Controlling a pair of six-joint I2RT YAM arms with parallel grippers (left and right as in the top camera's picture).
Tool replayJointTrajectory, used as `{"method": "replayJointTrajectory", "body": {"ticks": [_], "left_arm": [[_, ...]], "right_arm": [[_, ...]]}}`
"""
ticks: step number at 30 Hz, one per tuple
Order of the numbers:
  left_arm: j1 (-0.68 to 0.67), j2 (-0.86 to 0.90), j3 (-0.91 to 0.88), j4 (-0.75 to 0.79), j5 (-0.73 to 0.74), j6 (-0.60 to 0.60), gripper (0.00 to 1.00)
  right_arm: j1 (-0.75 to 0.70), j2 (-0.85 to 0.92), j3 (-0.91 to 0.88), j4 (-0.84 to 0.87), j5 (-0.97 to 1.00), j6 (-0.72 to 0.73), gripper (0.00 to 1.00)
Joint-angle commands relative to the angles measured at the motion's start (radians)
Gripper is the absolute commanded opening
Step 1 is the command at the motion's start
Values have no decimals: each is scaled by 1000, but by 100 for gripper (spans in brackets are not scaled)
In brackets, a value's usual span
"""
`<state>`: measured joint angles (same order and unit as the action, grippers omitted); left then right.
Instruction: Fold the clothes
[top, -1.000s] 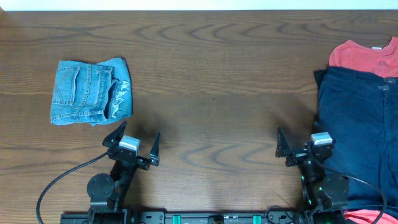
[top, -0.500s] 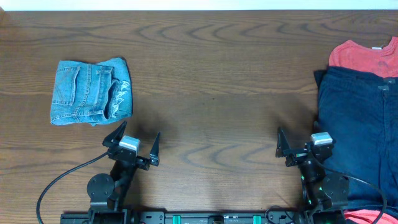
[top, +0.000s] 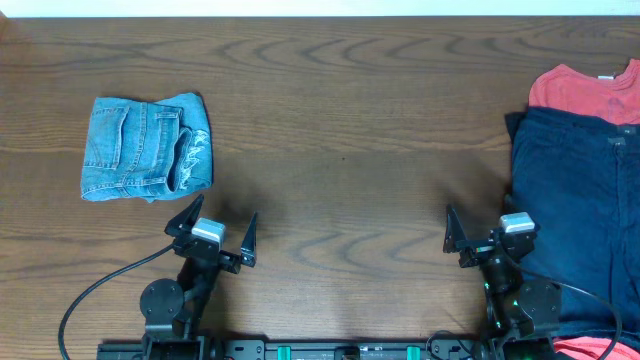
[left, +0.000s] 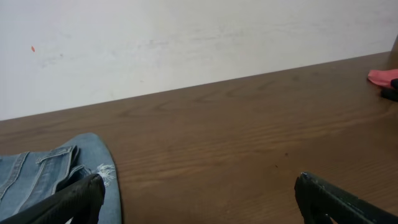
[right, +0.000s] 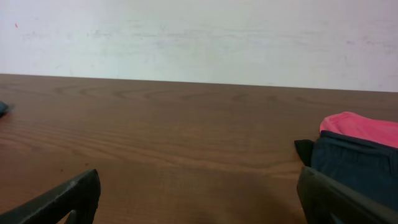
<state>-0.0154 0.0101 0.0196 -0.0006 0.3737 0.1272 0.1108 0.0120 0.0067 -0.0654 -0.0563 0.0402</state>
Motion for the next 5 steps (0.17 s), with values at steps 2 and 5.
{"method": "replayJointTrajectory", "body": {"ticks": [2, 5], "left_arm": [[-5, -6, -16, -40, -1, -8, 98], [-5, -6, -16, -40, -1, -8, 98]], "right_arm": [[-5, -7, -2, -3, -8, -12, 99], [-5, -7, -2, -3, -8, -12, 99]]}}
